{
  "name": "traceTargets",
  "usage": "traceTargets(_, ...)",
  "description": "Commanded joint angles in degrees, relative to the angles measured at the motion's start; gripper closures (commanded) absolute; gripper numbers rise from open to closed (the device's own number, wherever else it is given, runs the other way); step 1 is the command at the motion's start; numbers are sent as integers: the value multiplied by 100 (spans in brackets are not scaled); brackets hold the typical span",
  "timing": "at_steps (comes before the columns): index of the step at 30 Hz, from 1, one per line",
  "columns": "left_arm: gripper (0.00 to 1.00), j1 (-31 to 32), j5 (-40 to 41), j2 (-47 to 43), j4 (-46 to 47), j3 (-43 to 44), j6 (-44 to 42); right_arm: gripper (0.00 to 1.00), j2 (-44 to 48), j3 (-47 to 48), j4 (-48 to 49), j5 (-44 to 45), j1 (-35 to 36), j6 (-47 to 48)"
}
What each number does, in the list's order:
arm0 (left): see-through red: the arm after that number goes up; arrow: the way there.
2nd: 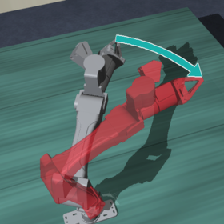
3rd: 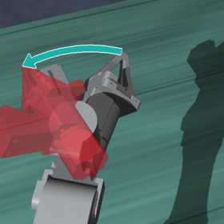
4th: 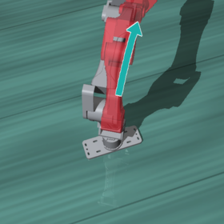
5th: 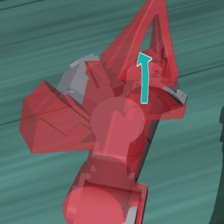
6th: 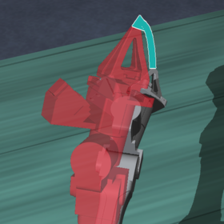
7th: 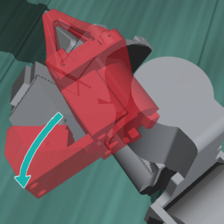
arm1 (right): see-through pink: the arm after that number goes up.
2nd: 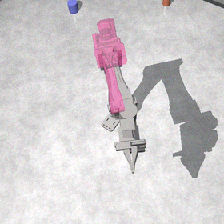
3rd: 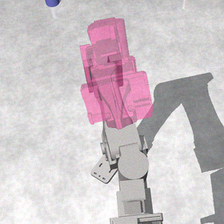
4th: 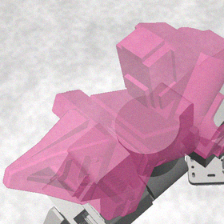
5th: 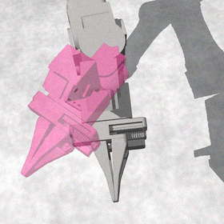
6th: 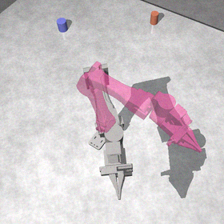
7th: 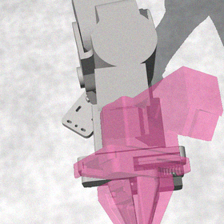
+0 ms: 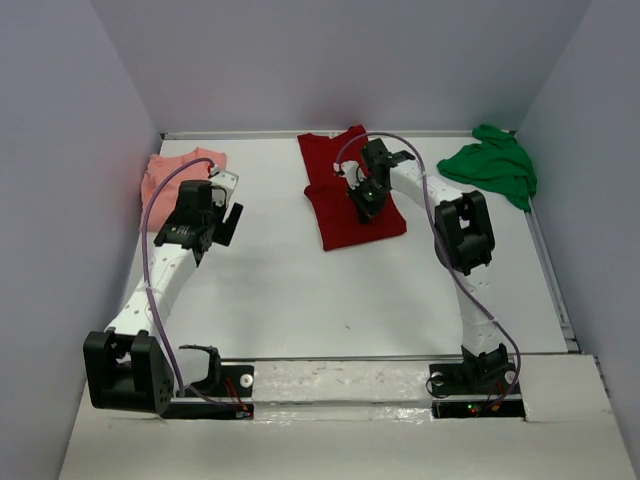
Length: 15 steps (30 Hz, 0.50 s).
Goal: Fold and stack the t-shirts
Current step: Fold the tshirt
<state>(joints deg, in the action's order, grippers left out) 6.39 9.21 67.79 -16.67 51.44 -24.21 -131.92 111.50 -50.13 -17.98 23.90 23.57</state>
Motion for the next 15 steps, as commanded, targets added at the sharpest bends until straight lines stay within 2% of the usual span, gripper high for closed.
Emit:
traceTargets(1, 1, 2, 81, 41, -56, 165, -67, 100, -9, -120, -217, -355, 45, 86)
traceTargets(10, 1, 2, 204, -38, -100, 94, -76, 100, -615, 608, -515, -795, 431, -107)
traceTargets(15, 1, 2, 247, -108, -135, 15, -93, 100, -1037, 1608, -770, -839, 641, -134)
